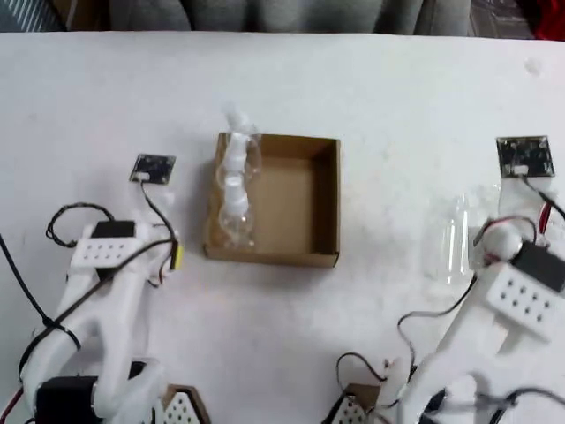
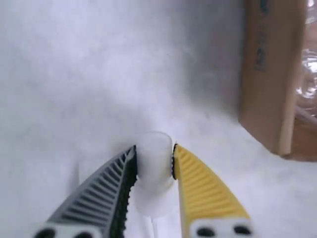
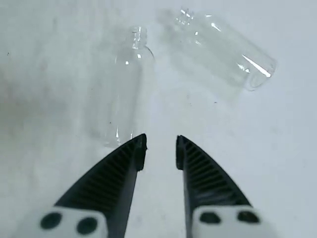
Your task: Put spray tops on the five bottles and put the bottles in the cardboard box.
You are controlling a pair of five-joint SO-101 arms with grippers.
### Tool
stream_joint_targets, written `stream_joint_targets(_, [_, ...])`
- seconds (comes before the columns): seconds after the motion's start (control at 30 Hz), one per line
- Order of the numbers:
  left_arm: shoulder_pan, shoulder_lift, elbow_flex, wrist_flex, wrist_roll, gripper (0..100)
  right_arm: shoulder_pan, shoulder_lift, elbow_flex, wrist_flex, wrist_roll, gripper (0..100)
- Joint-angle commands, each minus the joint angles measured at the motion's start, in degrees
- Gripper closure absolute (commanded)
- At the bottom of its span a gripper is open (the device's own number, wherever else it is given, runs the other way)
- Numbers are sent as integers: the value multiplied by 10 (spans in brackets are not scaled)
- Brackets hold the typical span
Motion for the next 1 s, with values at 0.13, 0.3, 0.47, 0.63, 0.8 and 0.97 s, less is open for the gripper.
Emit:
stream_joint_targets(0.13, [-7, 3, 17, -61, -7, 920, -29, 238, -189, 30, -43, 845])
stream_joint_targets(0.3, [-7, 3, 17, -65, -8, 920, -89, 369, -277, 66, -116, 711])
stream_joint_targets(0.47, [-7, 3, 17, -65, -8, 920, -103, 463, -352, 67, -171, 693])
stream_joint_targets(0.63, [-6, 3, 17, -66, -8, 920, -104, 538, -404, 64, -232, 693])
stream_joint_targets(0.8, [-7, 4, 18, -76, -8, 920, -114, 616, -454, 64, -237, 693])
stream_joint_targets(0.97, [-7, 4, 18, -76, -8, 920, -116, 671, -499, 66, -288, 719])
